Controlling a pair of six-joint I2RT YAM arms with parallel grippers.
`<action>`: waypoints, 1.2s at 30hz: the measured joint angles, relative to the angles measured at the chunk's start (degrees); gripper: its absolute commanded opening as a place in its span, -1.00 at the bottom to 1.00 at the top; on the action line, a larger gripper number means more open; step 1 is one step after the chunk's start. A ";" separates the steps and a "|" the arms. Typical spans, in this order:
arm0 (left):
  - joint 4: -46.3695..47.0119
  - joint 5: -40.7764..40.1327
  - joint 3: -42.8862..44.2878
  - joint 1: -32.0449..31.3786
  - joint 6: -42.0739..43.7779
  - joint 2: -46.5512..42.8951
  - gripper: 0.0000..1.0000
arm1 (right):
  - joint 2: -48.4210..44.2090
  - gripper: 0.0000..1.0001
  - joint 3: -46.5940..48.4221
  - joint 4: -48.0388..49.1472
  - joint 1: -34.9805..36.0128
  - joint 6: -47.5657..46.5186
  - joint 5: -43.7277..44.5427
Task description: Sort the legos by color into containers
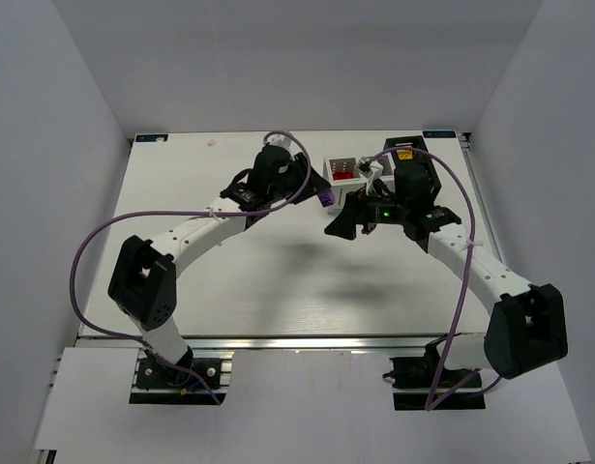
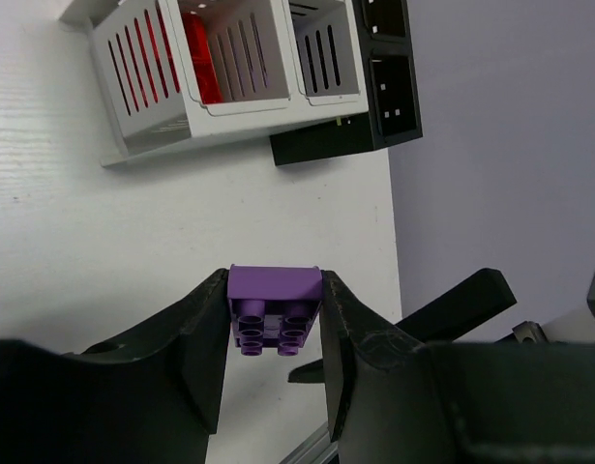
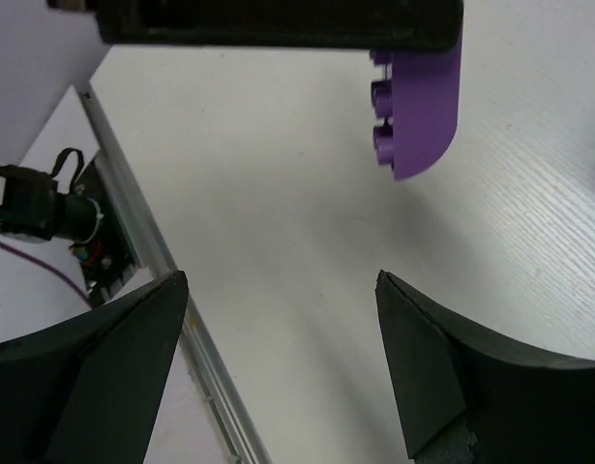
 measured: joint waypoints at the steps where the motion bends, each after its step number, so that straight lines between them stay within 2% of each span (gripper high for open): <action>1: -0.55 -0.61 0.66 -0.55 -0.26 0.35 -1.00 | 0.00 0.68 0.00 0.00 0.35 -0.07 1.46; 10: -3.56 -2.27 1.70 -3.43 -2.43 2.27 -1.00 | 0.00 0.62 0.00 0.28 0.94 -1.81 12.83; 13: -3.34 -2.19 1.70 -3.96 -3.15 2.25 -1.00 | 0.02 0.51 -0.15 1.46 0.90 -2.21 13.29; 16: -3.17 -1.68 1.70 -4.70 -3.78 2.25 -1.00 | 0.48 0.32 -0.26 2.47 0.94 -2.60 12.83; 21: -2.95 -0.22 1.70 -5.77 -4.59 2.25 -1.00 | 1.88 0.15 -0.87 3.17 0.94 -3.61 11.80; 23: -2.93 -0.02 1.70 -6.12 -4.76 2.25 -1.00 | 1.90 0.04 -1.22 3.30 0.90 -3.74 11.76; 25: -2.91 0.26 1.70 -6.43 -4.94 2.25 -1.00 | 1.90 -0.20 -1.40 3.63 0.87 -3.93 11.80; 27: -2.91 0.31 1.70 -6.60 -5.11 2.25 -1.00 | 1.90 -0.24 -1.84 4.35 0.50 -4.07 12.17; 30: -2.64 0.22 1.68 -6.73 -5.11 2.27 -1.00 | 1.73 -0.43 -2.71 5.73 0.04 -3.58 11.87; 31: -2.47 0.24 1.64 -6.73 -5.14 2.27 -1.00 | 1.60 -0.64 -2.86 6.03 -0.17 -3.48 11.85; 32: -2.19 0.24 1.60 -6.73 -5.14 2.27 -1.00 | 1.46 -1.00 -3.06 6.64 -0.22 -3.43 11.80; 35: -1.57 0.28 1.27 -6.75 -5.18 2.25 -1.00 | 1.01 -1.00 -3.89 7.52 -0.55 -3.39 11.72; 36: -1.31 0.31 1.16 -6.82 -5.22 2.25 -0.89 | 0.85 -1.00 -4.26 7.89 -0.61 -3.39 11.65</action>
